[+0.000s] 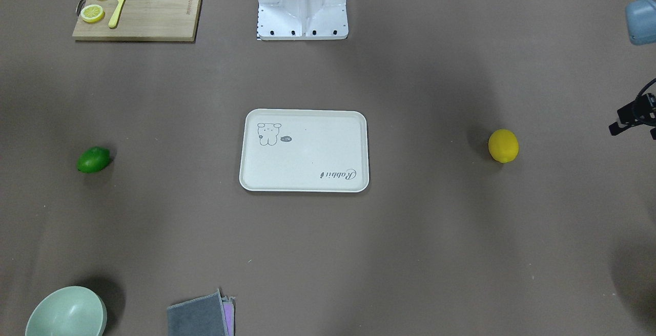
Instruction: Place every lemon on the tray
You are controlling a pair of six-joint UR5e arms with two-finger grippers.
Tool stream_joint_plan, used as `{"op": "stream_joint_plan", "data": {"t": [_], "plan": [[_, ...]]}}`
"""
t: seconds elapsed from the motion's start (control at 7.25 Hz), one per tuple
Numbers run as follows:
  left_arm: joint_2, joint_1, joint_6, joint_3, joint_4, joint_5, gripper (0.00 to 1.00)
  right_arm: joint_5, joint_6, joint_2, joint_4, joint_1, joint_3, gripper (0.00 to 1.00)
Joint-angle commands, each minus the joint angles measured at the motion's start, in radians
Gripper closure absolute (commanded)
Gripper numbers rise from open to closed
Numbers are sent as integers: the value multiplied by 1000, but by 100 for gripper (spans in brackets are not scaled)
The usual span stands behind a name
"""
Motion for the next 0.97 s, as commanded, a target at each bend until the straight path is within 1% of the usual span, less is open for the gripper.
{"op": "stream_joint_plan", "data": {"t": [0.0,0.28,0.55,0.69,0.83], "plan": [[13,53,-165,-82,-28,17,2,-1,62,4,2,-48,26,0],[18,171,-172,-124,-43,24,2,-20,63,4,5,-82,24,0],[27,224,-172,-119,-72,87,2,-50,149,-11,13,-117,29,0],[26,231,-167,-90,-77,110,2,-63,180,-11,13,-145,29,0],[29,232,-166,-24,-147,112,2,-80,188,-16,14,-162,25,0]]}}
